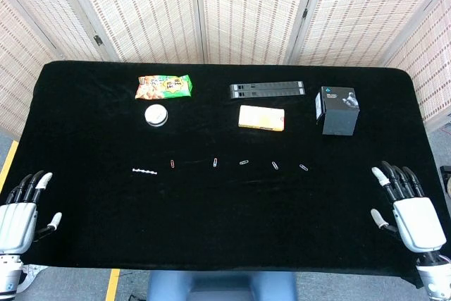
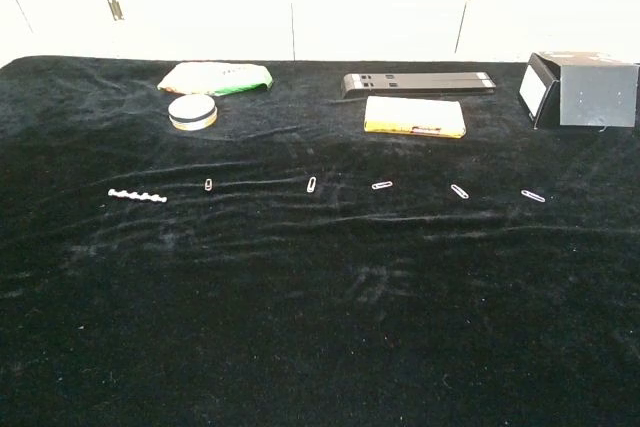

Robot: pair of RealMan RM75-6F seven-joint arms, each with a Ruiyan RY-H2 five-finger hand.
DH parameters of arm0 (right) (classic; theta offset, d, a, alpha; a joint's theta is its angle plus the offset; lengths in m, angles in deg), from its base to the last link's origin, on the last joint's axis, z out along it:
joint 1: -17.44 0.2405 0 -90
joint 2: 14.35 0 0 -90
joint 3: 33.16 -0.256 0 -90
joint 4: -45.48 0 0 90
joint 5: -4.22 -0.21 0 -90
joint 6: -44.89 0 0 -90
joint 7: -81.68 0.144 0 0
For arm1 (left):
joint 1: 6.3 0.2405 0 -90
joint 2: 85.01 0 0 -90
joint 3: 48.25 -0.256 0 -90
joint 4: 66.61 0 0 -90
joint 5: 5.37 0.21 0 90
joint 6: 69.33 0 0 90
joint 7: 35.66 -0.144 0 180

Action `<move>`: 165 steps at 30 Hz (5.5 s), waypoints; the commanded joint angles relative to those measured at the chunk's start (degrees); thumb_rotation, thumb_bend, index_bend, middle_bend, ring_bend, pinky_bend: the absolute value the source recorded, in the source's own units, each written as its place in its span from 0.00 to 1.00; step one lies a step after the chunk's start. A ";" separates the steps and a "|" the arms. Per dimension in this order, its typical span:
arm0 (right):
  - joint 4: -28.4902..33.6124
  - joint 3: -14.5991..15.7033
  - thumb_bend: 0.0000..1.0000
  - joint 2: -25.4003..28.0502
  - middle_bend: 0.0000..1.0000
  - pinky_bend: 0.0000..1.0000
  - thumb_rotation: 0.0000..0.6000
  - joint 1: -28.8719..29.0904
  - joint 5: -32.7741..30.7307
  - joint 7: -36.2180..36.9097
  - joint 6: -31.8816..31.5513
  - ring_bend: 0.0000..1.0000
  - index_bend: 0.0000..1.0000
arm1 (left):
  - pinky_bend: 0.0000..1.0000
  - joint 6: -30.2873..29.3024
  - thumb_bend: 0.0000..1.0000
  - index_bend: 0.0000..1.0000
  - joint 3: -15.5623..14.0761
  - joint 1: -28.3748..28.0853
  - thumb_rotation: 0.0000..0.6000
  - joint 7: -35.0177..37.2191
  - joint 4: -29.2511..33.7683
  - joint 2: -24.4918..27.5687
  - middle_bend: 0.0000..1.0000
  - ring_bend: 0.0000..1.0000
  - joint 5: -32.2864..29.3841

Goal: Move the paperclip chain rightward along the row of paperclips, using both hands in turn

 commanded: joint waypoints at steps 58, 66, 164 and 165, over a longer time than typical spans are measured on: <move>-2.73 -2.33 0.34 2.06 0.00 0.00 1.00 -5.47 -4.03 10.06 -7.90 0.00 0.00 | 1.00 36.50 0.39 0.56 10.26 -31.06 1.00 2.48 -22.05 -23.92 1.00 1.00 -14.78; -2.69 -2.54 0.34 2.13 0.00 0.00 1.00 -5.35 -4.29 10.01 -7.23 0.00 0.00 | 1.00 37.37 0.39 0.51 9.68 -31.75 1.00 2.66 -24.37 -24.85 1.00 1.00 -15.14; -7.09 -2.39 0.34 2.00 0.00 0.00 1.00 -10.29 -6.49 16.80 -10.19 0.00 0.00 | 1.00 40.04 0.45 0.78 11.73 -45.48 1.00 27.49 -51.47 -43.49 1.00 1.00 -6.51; -7.09 -2.45 0.34 2.03 0.00 0.00 1.00 -10.22 -6.52 16.85 -10.03 0.00 0.00 | 1.00 39.86 0.45 0.78 11.64 -45.38 1.00 27.93 -51.66 -43.42 1.00 1.00 -6.38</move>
